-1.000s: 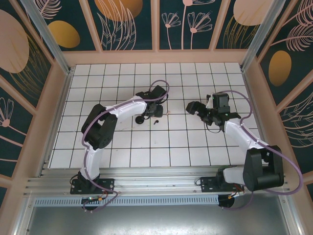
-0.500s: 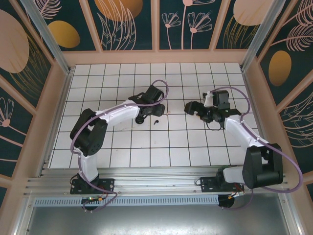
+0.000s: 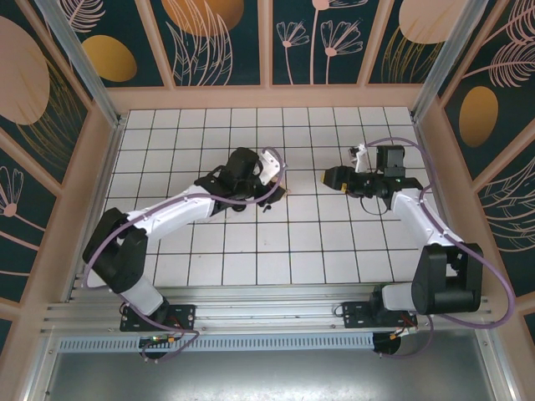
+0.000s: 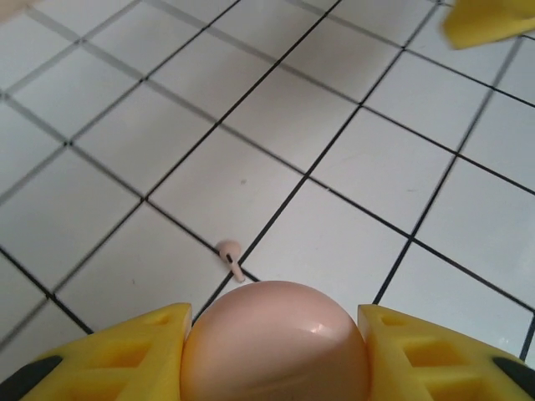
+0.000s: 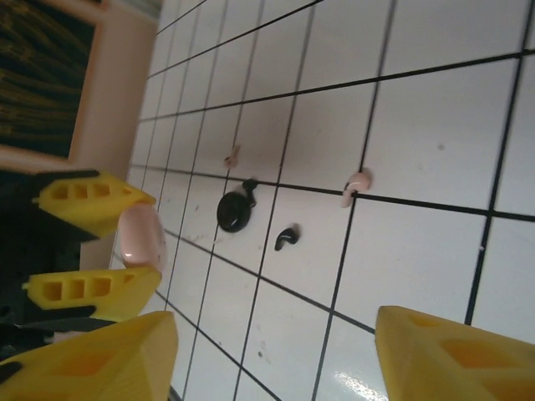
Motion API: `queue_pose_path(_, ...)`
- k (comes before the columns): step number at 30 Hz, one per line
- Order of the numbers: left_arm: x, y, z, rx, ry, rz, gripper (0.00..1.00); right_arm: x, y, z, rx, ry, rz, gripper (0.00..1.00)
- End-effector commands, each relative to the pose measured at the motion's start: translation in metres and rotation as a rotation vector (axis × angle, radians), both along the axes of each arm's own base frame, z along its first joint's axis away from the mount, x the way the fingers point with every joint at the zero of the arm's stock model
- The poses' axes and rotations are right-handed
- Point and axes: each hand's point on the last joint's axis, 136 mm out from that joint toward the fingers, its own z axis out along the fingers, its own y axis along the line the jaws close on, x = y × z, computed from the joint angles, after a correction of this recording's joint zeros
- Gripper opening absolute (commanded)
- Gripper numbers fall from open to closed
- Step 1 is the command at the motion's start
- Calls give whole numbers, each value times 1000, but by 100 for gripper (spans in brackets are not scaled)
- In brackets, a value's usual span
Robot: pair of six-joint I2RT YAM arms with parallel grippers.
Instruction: Insert the wireless bluetooth earbuds into the charging case
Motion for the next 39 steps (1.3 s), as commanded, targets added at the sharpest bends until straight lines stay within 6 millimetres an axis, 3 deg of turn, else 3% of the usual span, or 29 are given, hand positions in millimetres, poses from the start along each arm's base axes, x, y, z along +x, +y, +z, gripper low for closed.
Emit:
queue_pose_path(1, -17, -9, 23, -18, -187, -195, 35, -8, 12, 16, 73, -30, 95, 57)
queue_pose_path(6, -42, -9, 41, -43, -352, -356, 33, -20, 29, 30, 142, -56, 176, 49)
queue_pose_path(7, -50, -7, 34, -35, -366, -387, 32, -24, 35, 32, 149, -59, 197, 49)
queue_pose_path(10, -56, -4, 36, -28, -427, -425, 32, -36, 54, 38, 155, -64, 256, 49)
queue_pose_path(22, -55, -4, 38, 0, -455, -442, 32, -55, 102, 38, 157, -41, 347, 46)
queue_pose_path(39, -57, -8, 44, -31, -446, -443, 31, -58, 134, 33, 135, -27, 412, 44)
